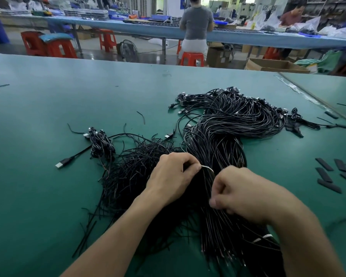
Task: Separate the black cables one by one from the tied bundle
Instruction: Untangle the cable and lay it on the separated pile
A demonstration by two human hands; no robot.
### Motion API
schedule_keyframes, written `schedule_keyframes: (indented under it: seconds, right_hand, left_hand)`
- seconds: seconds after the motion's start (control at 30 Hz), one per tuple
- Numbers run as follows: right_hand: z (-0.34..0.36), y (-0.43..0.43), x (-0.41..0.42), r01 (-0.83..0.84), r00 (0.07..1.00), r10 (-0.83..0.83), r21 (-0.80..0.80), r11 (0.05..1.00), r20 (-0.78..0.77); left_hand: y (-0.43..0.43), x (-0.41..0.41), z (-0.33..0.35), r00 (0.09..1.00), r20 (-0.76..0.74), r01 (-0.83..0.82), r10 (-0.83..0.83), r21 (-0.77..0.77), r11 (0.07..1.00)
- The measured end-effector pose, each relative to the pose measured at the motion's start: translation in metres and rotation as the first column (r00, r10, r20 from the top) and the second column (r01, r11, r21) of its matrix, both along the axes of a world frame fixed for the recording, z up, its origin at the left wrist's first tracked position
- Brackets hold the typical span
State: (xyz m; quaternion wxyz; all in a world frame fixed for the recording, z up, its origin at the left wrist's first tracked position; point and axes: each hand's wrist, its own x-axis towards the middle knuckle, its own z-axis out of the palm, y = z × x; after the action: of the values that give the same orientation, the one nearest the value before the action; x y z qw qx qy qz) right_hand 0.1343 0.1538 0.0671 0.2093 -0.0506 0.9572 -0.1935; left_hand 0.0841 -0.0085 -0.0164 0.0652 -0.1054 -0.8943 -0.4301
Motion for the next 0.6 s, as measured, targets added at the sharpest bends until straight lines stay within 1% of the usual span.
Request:
schedule_keyframes:
  seconds: [0.03,0.07,0.1,0.2,0.23,0.27,0.4,0.47,0.53,0.6]
  right_hand:
    - [0.006,0.006,0.003,-0.068,0.994,0.067,0.012,0.998,0.086]
    - [0.012,0.011,0.006,-0.097,0.987,0.094,0.023,0.995,0.131]
    - [0.015,0.016,0.008,-0.088,0.99,0.084,0.036,0.995,0.117]
    - [0.011,0.018,0.003,0.06,0.99,-0.058,0.008,0.998,-0.13]
    - [0.006,0.013,0.0,0.108,0.978,-0.11,-0.021,0.994,-0.179]
    - [0.001,0.005,-0.002,0.142,0.969,-0.147,-0.039,0.989,-0.197]
    - [-0.018,-0.02,-0.005,0.237,0.955,-0.24,-0.038,0.971,-0.176]
    - [-0.021,-0.022,-0.006,0.283,0.935,-0.285,-0.042,0.958,-0.212]
    - [-0.023,-0.02,-0.007,0.295,0.925,-0.297,-0.041,0.954,-0.237]
    - [-0.02,-0.015,-0.007,0.266,0.938,-0.268,-0.038,0.963,-0.22]
  left_hand:
    - [0.0,0.0,-0.001,1.0,-0.009,-0.006,0.006,-0.005,1.0]
    - [-0.001,-0.001,-0.001,1.0,-0.015,-0.01,0.01,-0.006,1.0]
    - [-0.001,-0.001,-0.001,1.0,-0.016,-0.012,0.012,-0.002,1.0]
    - [-0.001,0.0,-0.001,1.0,-0.009,-0.005,0.005,0.001,1.0]
    - [-0.001,-0.001,-0.001,1.0,-0.01,0.0,0.0,0.001,1.0]
    - [0.0,-0.001,-0.001,1.0,-0.011,0.004,-0.004,0.005,1.0]
    - [-0.001,-0.001,-0.002,1.0,-0.002,0.003,-0.003,0.024,1.0]
    - [-0.001,-0.001,-0.002,1.0,0.002,0.006,-0.006,0.026,1.0]
    - [-0.001,-0.001,-0.001,1.0,0.001,0.008,-0.008,0.023,1.0]
    - [-0.001,0.0,0.0,1.0,0.0,0.005,-0.005,0.022,1.0]
